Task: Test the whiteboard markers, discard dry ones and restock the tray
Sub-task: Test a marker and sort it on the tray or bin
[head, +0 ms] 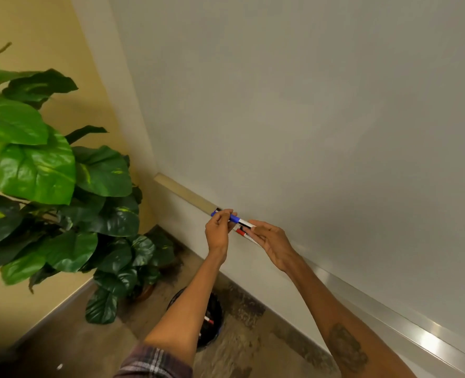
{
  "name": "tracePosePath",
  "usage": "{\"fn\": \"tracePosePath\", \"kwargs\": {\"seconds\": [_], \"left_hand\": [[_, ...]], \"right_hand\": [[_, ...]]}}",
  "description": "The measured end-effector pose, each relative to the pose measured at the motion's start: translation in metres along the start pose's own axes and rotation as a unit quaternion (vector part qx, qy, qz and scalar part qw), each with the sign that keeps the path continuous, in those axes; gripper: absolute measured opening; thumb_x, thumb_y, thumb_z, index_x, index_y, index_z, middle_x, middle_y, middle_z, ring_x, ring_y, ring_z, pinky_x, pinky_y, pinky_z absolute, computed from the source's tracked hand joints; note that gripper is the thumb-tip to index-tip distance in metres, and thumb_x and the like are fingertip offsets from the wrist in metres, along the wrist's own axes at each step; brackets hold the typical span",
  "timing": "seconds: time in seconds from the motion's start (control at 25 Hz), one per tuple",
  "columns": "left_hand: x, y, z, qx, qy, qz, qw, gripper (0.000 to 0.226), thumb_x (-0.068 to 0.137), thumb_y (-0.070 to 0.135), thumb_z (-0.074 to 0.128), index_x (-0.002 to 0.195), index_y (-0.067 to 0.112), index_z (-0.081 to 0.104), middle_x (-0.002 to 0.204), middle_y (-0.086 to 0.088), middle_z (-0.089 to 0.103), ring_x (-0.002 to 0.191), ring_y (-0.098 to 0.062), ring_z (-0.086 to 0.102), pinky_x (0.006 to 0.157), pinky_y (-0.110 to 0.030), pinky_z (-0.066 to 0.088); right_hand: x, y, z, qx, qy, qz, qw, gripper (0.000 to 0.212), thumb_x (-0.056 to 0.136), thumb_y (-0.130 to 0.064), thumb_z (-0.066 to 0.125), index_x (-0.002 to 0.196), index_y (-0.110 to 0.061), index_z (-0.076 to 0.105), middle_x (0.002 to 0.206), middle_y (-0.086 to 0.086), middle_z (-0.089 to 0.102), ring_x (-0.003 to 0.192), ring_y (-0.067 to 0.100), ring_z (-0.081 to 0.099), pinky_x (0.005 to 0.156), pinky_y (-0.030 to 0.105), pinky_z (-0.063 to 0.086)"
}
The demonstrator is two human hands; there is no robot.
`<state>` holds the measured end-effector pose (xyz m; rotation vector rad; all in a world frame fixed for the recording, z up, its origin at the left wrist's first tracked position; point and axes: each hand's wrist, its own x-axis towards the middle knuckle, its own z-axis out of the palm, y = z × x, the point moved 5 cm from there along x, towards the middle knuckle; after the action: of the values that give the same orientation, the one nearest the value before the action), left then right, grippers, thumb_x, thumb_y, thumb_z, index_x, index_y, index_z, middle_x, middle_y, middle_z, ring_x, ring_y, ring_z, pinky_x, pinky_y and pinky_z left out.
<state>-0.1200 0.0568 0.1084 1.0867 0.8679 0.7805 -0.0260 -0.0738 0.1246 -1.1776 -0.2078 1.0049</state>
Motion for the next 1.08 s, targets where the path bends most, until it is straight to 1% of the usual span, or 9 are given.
{"fn": "tracePosePath", "kwargs": {"seconds": [0.2,0.32,0.44,0.56,0.72,0.84,0.92,1.0,1.08], "left_hand": [[0.01,-0.062,-0.074,0.108,0.028,-0.115,0.987,0.018,0.097,0.008,0.057,0.101,0.007,0.074,0.103,-0.01,0.071,0.092,-0.021,0.066,0.083,-0.028,0.057],[0.01,-0.096,-0.117,0.168,0.033,-0.178,0.969,0.015,0.093,0.011,0.062,0.093,0.016,0.077,0.109,-0.01,0.073,0.099,-0.023,0.068,0.095,-0.037,0.055],[0.004,-0.107,-0.145,0.215,0.04,-0.193,0.957,0.019,0.095,0.015,0.059,0.102,0.014,0.077,0.106,-0.008,0.074,0.094,-0.02,0.066,0.084,-0.031,0.054],[0.0,-0.111,-0.161,0.225,0.034,-0.209,0.951,0.02,0.097,0.017,0.057,0.107,0.014,0.075,0.105,-0.002,0.07,0.098,-0.018,0.063,0.076,-0.031,0.05],[-0.001,-0.124,-0.179,0.24,0.027,-0.233,0.942,0.02,0.098,0.02,0.057,0.107,0.012,0.074,0.102,-0.003,0.07,0.09,-0.017,0.062,0.068,-0.024,0.049],[-0.004,-0.128,-0.187,0.233,0.024,-0.244,0.941,0.021,0.099,0.016,0.056,0.11,0.007,0.071,0.101,-0.003,0.068,0.089,-0.016,0.06,0.066,-0.019,0.047],[-0.005,-0.128,-0.192,0.228,0.022,-0.25,0.941,0.021,0.1,0.015,0.055,0.111,0.005,0.07,0.101,-0.003,0.067,0.088,-0.015,0.06,0.067,-0.018,0.047],[-0.005,-0.127,-0.197,0.225,0.03,-0.254,0.94,0.021,0.101,0.015,0.054,0.11,0.005,0.07,0.102,-0.002,0.067,0.089,-0.015,0.061,0.068,-0.018,0.049],[-0.004,-0.126,-0.199,0.224,0.038,-0.256,0.94,0.02,0.101,0.016,0.054,0.109,0.007,0.07,0.104,-0.003,0.068,0.091,-0.016,0.061,0.069,-0.019,0.049]], "right_hand": [[0.019,0.08,0.003,-0.063,0.023,0.092,0.994,0.027,0.088,0.012,0.061,0.114,0.012,0.064,0.114,0.024,0.069,0.106,0.033,0.069,0.097,0.035,0.053],[0.024,0.133,-0.003,-0.168,0.083,0.144,0.972,0.018,0.082,0.014,0.066,0.099,0.009,0.069,0.107,0.026,0.068,0.103,0.037,0.068,0.097,0.038,0.054],[0.031,0.171,-0.011,-0.307,0.112,0.154,0.932,0.018,0.077,0.008,0.07,0.086,-0.006,0.076,0.095,0.019,0.072,0.093,0.031,0.07,0.093,0.037,0.055],[0.033,0.185,-0.006,-0.436,0.111,0.135,0.883,0.024,0.078,0.001,0.068,0.099,-0.005,0.078,0.089,0.013,0.073,0.083,0.023,0.067,0.084,0.031,0.055],[0.04,0.207,0.009,-0.539,0.074,0.13,0.829,0.023,0.083,-0.005,0.064,0.1,-0.01,0.078,0.105,0.016,0.074,0.105,0.031,0.067,0.094,0.033,0.051],[0.048,0.227,0.019,-0.536,0.052,0.14,0.831,0.025,0.083,-0.008,0.065,0.105,-0.011,0.076,0.11,0.018,0.072,0.108,0.033,0.066,0.096,0.035,0.051],[0.067,0.251,0.017,-0.525,0.002,0.146,0.838,0.041,0.081,-0.018,0.07,0.121,-0.012,0.068,0.12,0.016,0.068,0.11,0.032,0.064,0.097,0.037,0.052],[0.093,0.283,0.0,-0.498,-0.012,0.153,0.853,0.06,0.077,-0.032,0.07,0.134,-0.016,0.057,0.132,0.014,0.061,0.116,0.031,0.062,0.098,0.046,0.053],[0.097,0.28,-0.004,-0.469,0.0,0.142,0.872,0.059,0.081,-0.033,0.069,0.136,-0.016,0.055,0.135,0.012,0.059,0.118,0.031,0.06,0.098,0.049,0.053]]}}
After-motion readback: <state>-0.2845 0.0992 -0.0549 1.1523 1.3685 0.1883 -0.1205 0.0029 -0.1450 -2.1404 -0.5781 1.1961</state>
